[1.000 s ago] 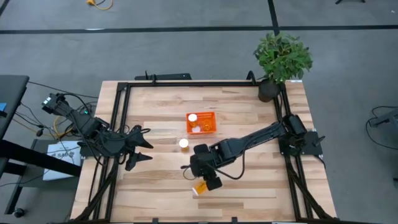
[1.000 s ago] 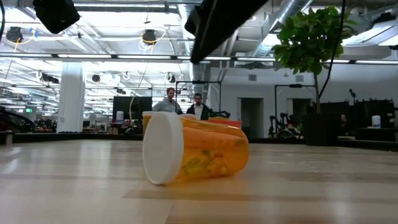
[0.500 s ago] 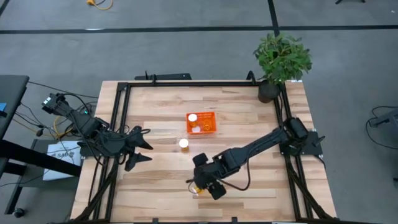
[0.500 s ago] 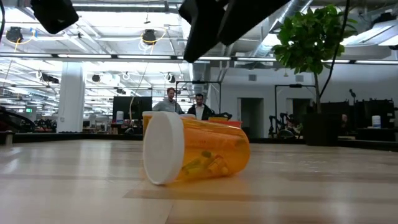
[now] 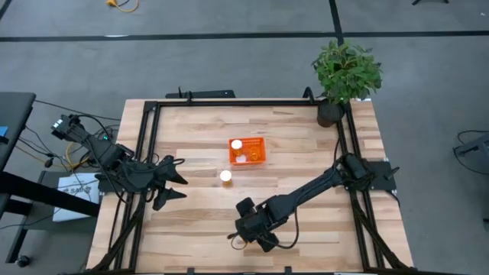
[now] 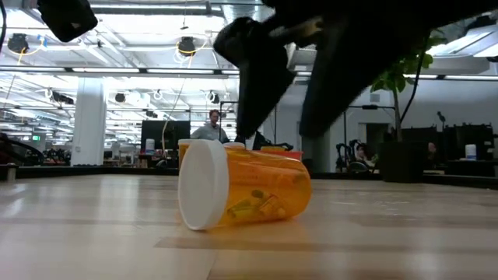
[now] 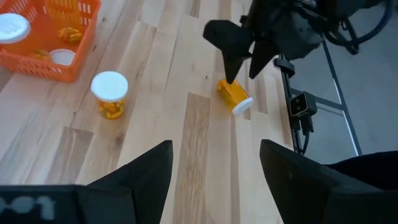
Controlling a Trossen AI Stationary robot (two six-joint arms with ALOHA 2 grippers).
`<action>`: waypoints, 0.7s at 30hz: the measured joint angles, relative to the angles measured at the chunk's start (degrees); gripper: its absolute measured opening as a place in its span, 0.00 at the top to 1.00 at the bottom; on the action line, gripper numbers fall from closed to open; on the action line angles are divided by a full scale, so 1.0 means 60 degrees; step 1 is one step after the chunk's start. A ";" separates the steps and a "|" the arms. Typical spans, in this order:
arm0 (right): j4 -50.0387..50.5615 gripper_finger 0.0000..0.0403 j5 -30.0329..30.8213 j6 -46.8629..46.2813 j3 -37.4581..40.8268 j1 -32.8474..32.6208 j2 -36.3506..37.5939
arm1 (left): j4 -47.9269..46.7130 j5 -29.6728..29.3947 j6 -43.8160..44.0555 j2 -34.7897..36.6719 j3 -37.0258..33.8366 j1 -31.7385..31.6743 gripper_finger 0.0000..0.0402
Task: Pick and place pill bottles into a basket
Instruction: Put the orange pill bottle into the orange bin
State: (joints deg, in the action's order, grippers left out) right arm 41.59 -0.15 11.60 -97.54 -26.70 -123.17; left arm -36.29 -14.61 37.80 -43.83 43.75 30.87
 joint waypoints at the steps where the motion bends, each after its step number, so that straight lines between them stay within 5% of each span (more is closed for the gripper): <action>1: -0.0174 0.29 -0.0063 0.0131 -0.0018 -0.0047 -0.0083 | 0.0000 0.0000 0.0000 -0.0015 0.0004 0.0000 0.42; 21: -0.0567 0.29 -0.0247 0.0330 -0.0025 0.0166 -0.0811 | -0.0040 0.0103 0.0000 -0.0091 0.0000 0.0000 0.42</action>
State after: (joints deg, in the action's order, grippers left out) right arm 38.19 -1.63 13.58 -97.69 -25.71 -128.04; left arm -36.53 -13.99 37.80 -44.38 43.75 30.87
